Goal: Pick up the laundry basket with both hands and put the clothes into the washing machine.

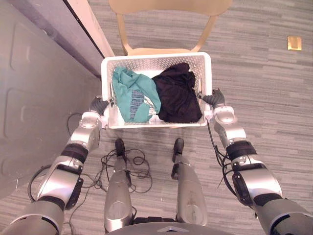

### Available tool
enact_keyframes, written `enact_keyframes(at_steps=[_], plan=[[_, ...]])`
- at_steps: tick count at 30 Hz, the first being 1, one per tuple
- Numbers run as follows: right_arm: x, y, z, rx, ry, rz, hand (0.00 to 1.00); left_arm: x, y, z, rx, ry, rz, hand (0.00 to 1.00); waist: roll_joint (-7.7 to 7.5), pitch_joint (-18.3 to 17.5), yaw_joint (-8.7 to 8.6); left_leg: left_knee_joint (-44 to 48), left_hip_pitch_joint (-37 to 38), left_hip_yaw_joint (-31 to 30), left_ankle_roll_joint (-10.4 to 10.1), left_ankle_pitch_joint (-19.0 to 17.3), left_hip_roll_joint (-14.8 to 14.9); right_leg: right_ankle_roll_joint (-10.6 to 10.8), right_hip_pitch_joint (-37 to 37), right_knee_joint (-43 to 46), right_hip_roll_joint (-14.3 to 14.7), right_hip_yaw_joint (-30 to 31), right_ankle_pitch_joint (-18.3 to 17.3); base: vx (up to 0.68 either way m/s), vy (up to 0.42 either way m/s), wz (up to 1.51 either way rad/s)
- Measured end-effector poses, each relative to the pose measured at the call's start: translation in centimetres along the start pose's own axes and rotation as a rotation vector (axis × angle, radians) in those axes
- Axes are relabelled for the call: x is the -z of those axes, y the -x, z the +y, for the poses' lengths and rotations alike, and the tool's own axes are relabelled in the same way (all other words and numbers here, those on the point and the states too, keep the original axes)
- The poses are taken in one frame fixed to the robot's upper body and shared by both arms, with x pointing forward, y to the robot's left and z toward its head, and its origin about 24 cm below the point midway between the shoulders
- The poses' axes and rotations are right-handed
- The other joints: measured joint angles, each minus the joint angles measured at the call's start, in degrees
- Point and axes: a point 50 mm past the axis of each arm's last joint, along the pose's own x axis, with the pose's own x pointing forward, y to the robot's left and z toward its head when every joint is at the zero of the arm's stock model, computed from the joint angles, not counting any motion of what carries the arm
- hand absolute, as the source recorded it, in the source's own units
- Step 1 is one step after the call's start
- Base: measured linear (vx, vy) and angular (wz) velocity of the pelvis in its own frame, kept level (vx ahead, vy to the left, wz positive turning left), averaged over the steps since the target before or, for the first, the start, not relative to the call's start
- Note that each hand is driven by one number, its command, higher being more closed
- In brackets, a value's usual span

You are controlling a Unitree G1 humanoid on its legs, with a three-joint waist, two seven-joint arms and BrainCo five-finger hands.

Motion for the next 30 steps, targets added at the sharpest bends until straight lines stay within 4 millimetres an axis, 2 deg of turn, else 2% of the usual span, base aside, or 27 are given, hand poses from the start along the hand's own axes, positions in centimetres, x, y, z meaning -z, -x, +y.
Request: enact_keyframes(at_steps=[2, 3, 4, 8, 17, 20, 24, 27, 30], plan=[[-0.7, -0.3, 0.3, -0.004, 0.002, -0.015, 1.00, -0.9, -0.4, 0.4, -0.017, 0.001, -0.011, 1.00, 0.00, 0.00, 0.15, 0.00, -0.75, -0.11, 0.11, 0.10, -0.05, 0.00, -0.77, 0.29, -0.14, -0.13, -0.01, 0.01, 0.003, 0.05], [-1.3, -0.5, 0.3, -0.002, -0.001, -0.031, 0.00, -1.7, -0.7, 0.6, -0.026, -0.002, -0.024, 1.00, 0.00, 0.01, 0.33, 0.00, -1.45, -0.11, 0.18, 0.28, -0.08, 0.00, -1.51, 0.55, -0.21, -0.13, -0.02, 0.00, 0.000, 0.00], [-1.7, -0.6, 0.5, -0.002, -0.005, -0.040, 0.00, -2.4, -1.0, 0.8, -0.035, -0.005, -0.035, 0.00, -0.09, 0.06, 0.43, 0.00, -1.89, -0.11, 0.17, 0.41, -0.07, 0.00, -2.09, 0.84, -0.25, -0.13, -0.02, 0.00, 0.000, 0.00], [-1.9, -0.6, 0.5, 0.006, -0.010, -0.046, 0.00, -3.5, -1.2, 1.0, -0.044, -0.003, -0.051, 0.00, -0.17, 0.10, 0.51, -0.01, -2.58, -0.04, 0.27, 0.61, -0.10, 0.02, -2.98, 1.50, -0.77, -0.14, -0.07, 0.00, 0.000, 0.00], [-1.3, -0.8, 0.6, -0.008, 0.003, -0.008, 0.00, -3.6, -1.3, 0.8, -0.044, 0.032, -0.053, 0.00, -0.75, 0.44, 0.86, -0.01, -1.55, 0.87, 0.19, 0.86, 0.06, 0.02, -2.65, 2.15, -0.90, 0.25, -0.08, 0.00, -0.005, -0.01], [-0.4, -0.8, 0.9, -0.021, 0.006, 0.035, 0.00, -3.6, -1.3, -0.1, -0.020, 0.046, -0.054, 0.00, -0.77, 0.45, 0.71, -0.01, -0.36, 1.04, 0.19, 0.86, 0.01, 0.02, -1.50, 2.10, -0.89, 0.27, -0.08, 0.00, -0.006, -0.02], [0.3, -0.7, 1.2, -0.038, 0.006, 0.068, 0.00, -3.8, -1.2, -0.2, -0.018, 0.050, -0.072, 0.00, -0.79, 0.46, 0.50, -0.05, 0.48, 1.10, 0.20, 0.86, -0.12, 0.00, -0.58, 1.76, -0.89, 0.21, -0.05, 0.00, -0.006, 0.01], [1.8, -0.2, 0.5, -0.030, 0.017, 0.110, 0.00, -3.5, -0.6, -0.5, 0.003, 0.055, -0.105, 0.00, -0.80, 0.46, 0.05, -0.06, 1.92, 0.03, 0.20, 0.85, -0.25, 0.03, 1.94, 1.04, -1.01, -0.77, -0.08, 0.03, -0.024, 0.14], [3.0, 0.2, -1.3, 0.014, 0.017, 0.137, 0.00, -3.2, 0.1, -0.6, 0.007, 0.070, -0.138, 0.00, -0.79, 0.46, -0.36, -0.08, 2.90, -1.02, 0.20, 0.85, -0.85, 0.25, 3.86, 0.72, -1.55, -1.82, -0.23, 0.02, -0.011, 0.18]])
